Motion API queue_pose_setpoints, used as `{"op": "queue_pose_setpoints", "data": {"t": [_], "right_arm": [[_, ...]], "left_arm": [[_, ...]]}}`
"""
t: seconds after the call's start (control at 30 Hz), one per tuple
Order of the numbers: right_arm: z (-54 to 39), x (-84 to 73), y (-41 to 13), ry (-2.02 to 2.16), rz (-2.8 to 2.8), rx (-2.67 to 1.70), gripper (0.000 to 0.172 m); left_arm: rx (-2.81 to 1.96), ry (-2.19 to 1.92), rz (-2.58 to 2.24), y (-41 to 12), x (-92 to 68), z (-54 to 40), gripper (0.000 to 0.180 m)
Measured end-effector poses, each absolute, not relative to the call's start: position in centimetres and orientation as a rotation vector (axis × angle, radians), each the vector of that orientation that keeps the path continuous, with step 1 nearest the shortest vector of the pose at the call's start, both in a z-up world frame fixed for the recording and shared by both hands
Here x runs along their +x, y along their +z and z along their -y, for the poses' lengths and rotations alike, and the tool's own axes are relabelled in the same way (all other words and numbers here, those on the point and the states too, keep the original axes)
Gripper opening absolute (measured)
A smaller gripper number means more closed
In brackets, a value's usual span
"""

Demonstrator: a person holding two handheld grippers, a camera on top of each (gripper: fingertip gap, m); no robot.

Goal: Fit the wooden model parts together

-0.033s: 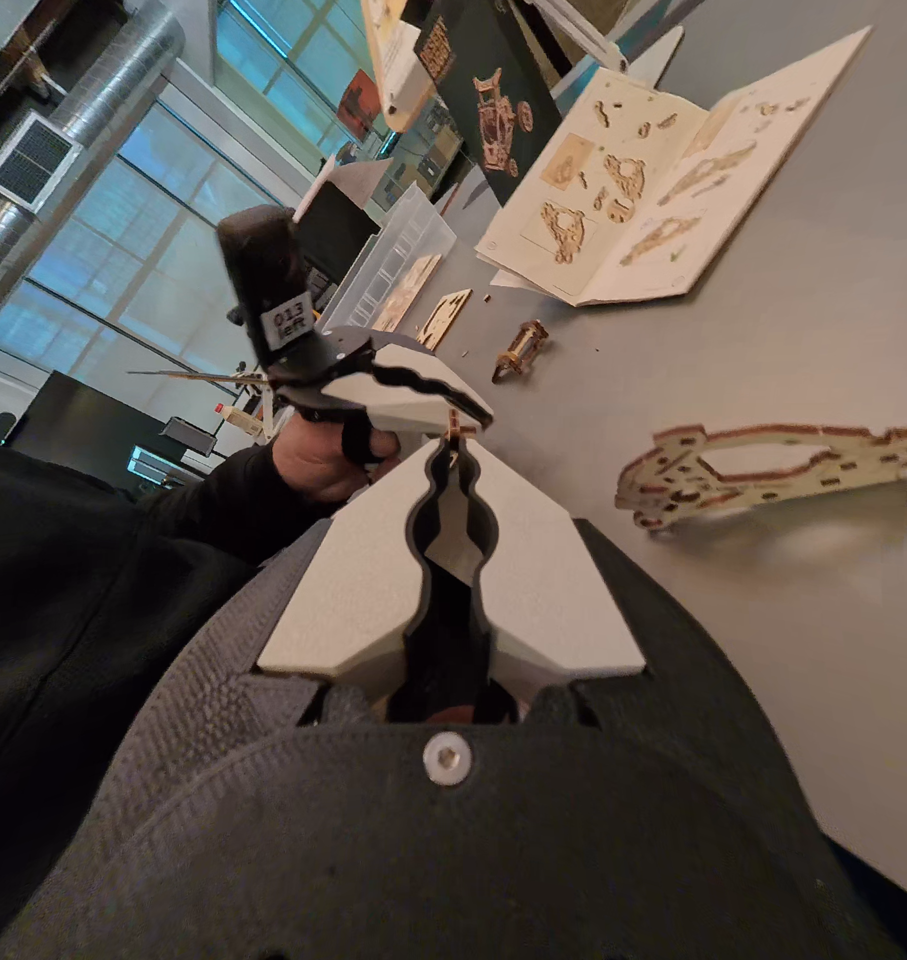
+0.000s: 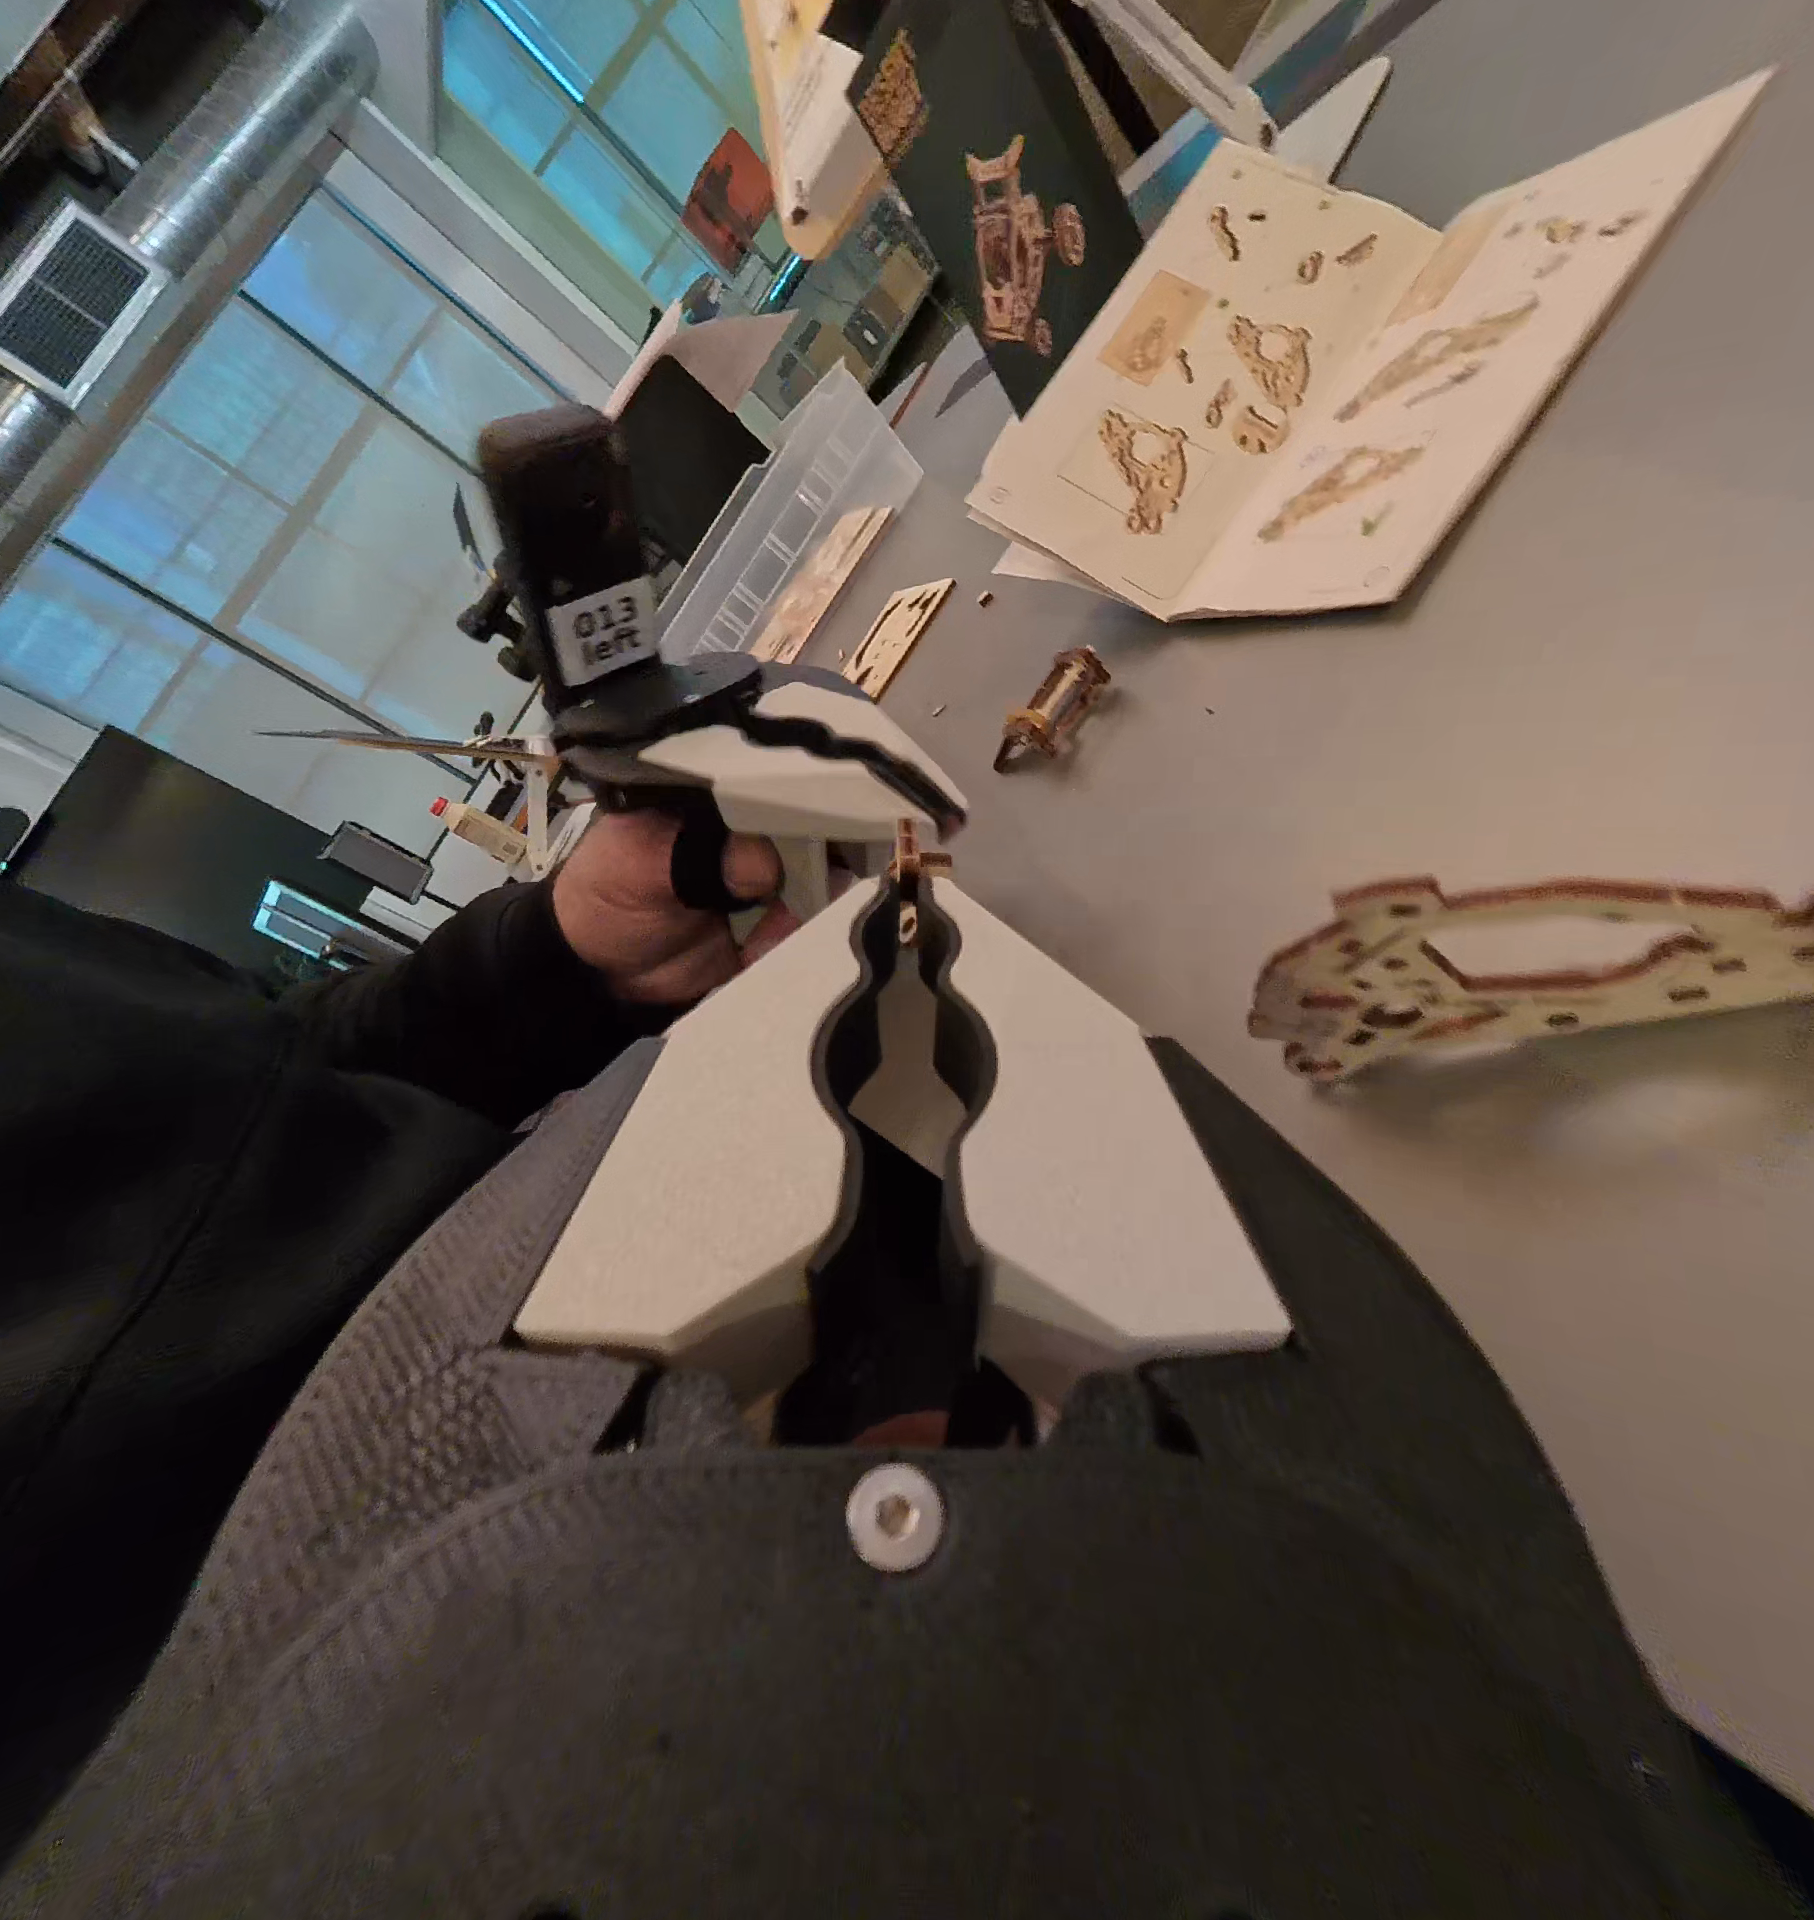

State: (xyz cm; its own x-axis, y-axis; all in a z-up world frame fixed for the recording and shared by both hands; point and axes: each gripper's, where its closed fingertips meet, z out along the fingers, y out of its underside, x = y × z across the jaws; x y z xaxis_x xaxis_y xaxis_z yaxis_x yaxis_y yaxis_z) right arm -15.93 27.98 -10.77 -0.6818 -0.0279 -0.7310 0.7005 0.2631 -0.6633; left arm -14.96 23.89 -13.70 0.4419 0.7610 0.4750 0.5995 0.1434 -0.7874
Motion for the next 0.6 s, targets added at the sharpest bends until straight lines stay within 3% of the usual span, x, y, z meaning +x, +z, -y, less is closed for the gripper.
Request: {"op": "queue_pose_setpoints", "data": {"t": [0.1, 0.27, 0.6], "right_arm": [[-26.9, -15.3, -9.3, -1.502, -1.888, 0.535, 0.000], [-24.9, -14.4, -7.1, -1.549, -1.897, 0.433, 0.001], [-23.6, -14.2, -5.7, -1.564, -1.866, 0.383, 0.000]], "left_arm": [[-1.161, -0.034, 1.126, -9.4, -15.2, -23.5, 0.005], [-0.945, -0.194, 0.996, -6.6, -14.7, -23.4, 0.004], [-0.827, -0.256, 0.907, -5.1, -14.6, -23.0, 0.004]]}}
